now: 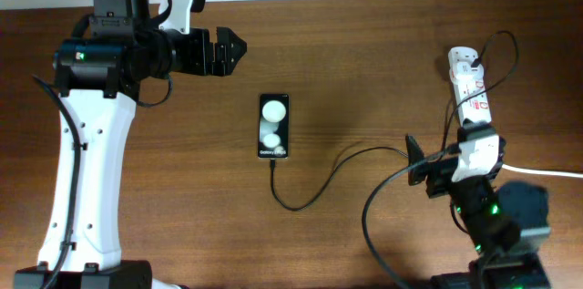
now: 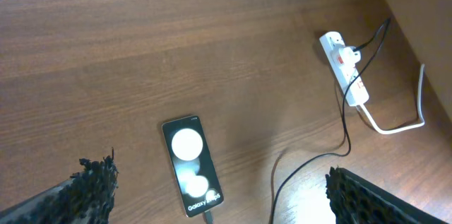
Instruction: Plug charger to phone and switch on socket
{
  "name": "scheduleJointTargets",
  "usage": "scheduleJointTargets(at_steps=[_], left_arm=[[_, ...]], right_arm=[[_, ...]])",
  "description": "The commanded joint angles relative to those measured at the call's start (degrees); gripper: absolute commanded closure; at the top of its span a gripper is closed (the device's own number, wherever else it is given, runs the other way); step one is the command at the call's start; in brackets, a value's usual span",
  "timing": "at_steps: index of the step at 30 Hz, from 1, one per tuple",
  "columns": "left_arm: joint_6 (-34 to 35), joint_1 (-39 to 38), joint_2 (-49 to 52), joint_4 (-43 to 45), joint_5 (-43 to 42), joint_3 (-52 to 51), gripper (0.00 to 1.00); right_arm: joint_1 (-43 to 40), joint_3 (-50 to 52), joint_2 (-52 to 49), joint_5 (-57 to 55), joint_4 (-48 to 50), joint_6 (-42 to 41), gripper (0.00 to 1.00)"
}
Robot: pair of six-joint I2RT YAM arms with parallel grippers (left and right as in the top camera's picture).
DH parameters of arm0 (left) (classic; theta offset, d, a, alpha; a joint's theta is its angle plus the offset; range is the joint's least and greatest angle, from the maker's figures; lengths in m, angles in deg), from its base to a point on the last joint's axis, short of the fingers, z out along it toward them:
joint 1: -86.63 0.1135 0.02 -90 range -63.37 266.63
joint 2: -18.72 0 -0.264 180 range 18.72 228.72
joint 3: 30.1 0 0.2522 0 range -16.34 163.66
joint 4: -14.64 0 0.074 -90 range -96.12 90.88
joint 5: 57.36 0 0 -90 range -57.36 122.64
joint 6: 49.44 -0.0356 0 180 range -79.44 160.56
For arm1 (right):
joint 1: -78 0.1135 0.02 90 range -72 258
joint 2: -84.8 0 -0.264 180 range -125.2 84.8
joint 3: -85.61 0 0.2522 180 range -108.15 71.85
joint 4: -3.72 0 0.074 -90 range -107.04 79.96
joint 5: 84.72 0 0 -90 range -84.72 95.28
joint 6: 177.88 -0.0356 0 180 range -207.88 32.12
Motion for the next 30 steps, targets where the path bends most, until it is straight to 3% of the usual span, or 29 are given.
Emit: scheduleJointTargets(at_steps=[1,8,17,30], left_arm=[[-0.46,0.2,0.07,0.07,0.0,0.04,0.01],[-0.46,0.2,0.07,0.07,0.0,0.04,0.01],[-0.46,0.2,0.07,0.07,0.0,0.04,0.01],[-0.46,0.2,0.07,0.07,0.0,0.04,0.01]], right_arm=[[0.42,7.54,5.92,-0.22,3.58,-0.31,0.01],[0.42,21.22,16.57,0.0,13.64,-0.31,0.01],[0.42,32.22,26.14,0.87,18.53,-0.28,0.01],[0.35,32.24,26.12,0.85,14.1,-0.28,0.01]])
